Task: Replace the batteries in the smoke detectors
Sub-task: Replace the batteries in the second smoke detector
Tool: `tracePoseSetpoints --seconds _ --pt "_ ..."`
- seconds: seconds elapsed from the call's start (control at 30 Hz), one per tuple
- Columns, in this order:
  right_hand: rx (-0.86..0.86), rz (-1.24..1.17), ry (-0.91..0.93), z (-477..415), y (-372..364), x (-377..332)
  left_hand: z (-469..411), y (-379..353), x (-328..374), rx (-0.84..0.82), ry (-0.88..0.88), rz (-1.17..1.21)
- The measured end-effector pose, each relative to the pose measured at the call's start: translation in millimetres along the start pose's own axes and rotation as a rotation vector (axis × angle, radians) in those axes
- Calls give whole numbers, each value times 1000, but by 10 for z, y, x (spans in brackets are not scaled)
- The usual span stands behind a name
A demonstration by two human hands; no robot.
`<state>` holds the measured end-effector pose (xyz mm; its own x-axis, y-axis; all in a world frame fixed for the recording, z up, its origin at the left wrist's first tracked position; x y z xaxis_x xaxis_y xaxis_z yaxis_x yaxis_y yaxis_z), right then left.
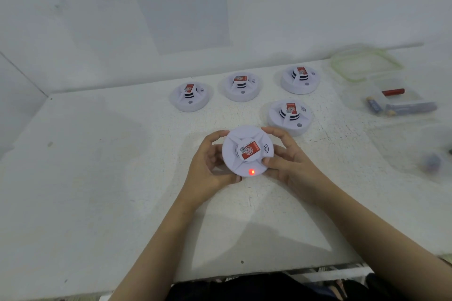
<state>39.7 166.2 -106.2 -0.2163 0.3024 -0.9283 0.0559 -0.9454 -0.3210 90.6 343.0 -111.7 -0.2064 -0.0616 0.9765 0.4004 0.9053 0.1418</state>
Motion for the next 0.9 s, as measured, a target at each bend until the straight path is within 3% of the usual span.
tracePoseSetpoints --seconds 0.9 --pt "71 108 41 74 -50 -7 -3 66 -43 -50 66 134"
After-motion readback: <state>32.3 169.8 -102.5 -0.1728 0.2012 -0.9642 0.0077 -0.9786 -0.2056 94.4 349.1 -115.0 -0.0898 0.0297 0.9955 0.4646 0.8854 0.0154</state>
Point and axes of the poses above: each hand's wrist, its own z-axis away from the middle knuckle, its own y-axis out of the back of the hand, x = y × z, the point moved 4 cm from there along -z, towards the middle knuckle, and after that the axes turned 4 degrees about -y, right-handed, at the moved point
